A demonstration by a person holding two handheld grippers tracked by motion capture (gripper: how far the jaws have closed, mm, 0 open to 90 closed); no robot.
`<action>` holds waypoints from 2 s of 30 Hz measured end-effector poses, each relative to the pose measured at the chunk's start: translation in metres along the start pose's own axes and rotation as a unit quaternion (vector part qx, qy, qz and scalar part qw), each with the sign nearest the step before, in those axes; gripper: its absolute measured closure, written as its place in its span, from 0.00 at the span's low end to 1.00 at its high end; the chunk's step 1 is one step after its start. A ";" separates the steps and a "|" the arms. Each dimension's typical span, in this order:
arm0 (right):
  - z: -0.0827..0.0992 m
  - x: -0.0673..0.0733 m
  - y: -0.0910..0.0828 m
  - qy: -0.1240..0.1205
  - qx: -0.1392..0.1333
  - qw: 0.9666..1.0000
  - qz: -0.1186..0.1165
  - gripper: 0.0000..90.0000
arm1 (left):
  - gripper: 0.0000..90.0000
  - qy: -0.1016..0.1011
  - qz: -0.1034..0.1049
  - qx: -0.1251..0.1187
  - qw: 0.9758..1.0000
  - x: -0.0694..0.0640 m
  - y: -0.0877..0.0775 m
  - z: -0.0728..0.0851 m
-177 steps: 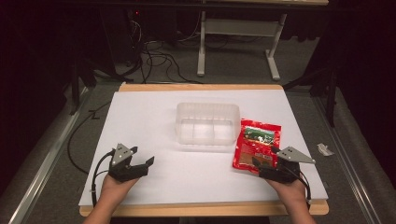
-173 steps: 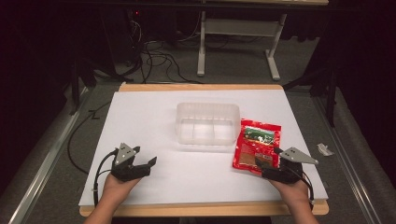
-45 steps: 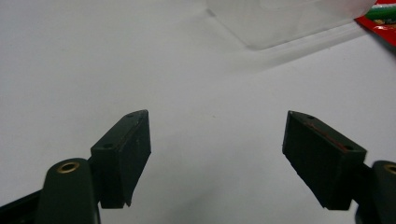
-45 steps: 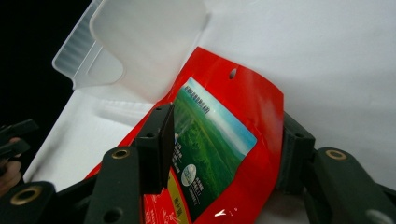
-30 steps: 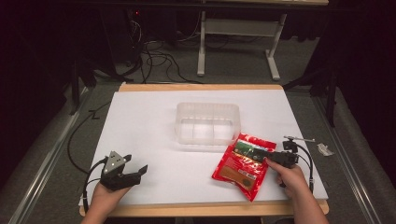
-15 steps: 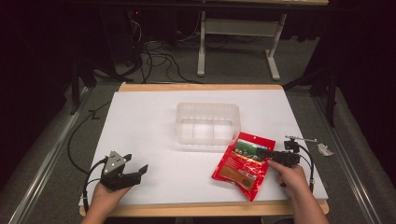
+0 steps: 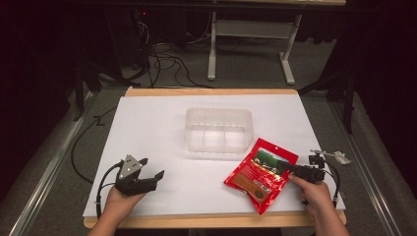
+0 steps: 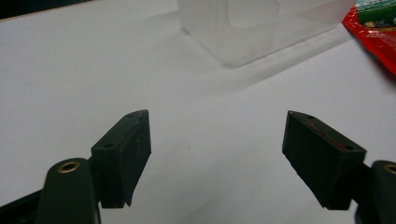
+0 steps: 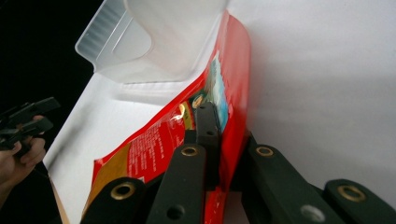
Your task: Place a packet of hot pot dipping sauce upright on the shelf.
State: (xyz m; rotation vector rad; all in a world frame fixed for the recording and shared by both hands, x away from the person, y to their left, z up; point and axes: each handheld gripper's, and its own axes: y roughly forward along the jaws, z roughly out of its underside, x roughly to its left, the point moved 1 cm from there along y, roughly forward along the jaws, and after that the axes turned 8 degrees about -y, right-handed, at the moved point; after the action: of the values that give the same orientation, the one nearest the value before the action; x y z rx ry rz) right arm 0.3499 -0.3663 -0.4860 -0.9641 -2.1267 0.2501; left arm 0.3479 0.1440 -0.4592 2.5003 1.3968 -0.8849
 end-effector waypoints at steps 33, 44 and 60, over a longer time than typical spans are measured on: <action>0.002 0.051 -0.007 -0.113 -0.035 0.993 -0.009 1.00 | 0.27 0.013 0.013 0.008 1.000 -0.008 0.010 0.004; -0.006 0.088 -0.015 -0.178 -0.080 0.981 -0.011 1.00 | 0.27 0.012 0.010 0.007 1.000 -0.006 0.008 0.003; -0.023 0.127 -0.037 -0.253 -0.158 0.954 0.013 1.00 | 0.27 0.010 0.004 -0.001 1.000 -0.002 0.002 0.002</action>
State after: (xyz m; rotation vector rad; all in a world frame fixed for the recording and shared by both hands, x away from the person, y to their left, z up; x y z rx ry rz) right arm 0.2926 -0.3049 -0.3810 -1.2092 -2.6839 0.1858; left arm 0.3483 0.1409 -0.4600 2.5178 1.3916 -0.8589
